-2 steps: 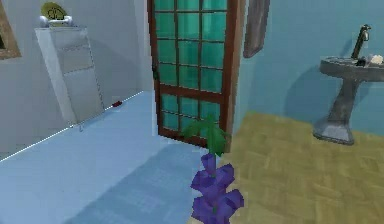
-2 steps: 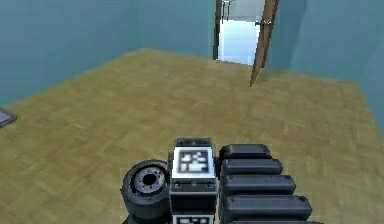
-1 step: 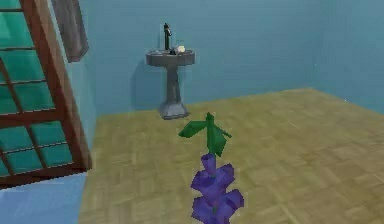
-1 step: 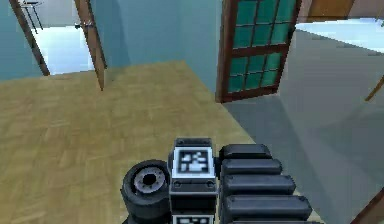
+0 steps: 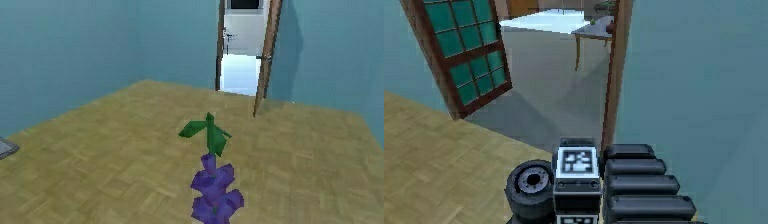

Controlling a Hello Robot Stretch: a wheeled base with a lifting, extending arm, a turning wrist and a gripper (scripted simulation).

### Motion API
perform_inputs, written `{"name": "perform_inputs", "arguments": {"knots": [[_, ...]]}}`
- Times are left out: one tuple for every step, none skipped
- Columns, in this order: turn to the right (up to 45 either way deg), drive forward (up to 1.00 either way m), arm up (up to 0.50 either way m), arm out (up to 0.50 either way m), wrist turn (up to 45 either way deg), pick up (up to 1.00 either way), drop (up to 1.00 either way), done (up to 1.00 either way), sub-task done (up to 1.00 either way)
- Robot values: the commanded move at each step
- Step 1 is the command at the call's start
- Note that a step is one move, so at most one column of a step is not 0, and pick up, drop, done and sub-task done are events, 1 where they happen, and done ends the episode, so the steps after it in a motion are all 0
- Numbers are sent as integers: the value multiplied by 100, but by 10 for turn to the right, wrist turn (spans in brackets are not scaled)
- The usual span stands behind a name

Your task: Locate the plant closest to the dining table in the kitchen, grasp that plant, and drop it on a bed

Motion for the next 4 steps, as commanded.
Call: {"name": "perform_inputs", "arguments": {"knots": [[240,0,0,0,0,0,0,0,0],[0,10,0,0,0,0,0,0,0],[-450,0,0,0,0,0,0,0,0],[-360,0,0,0,0,0,0,0,0]]}}
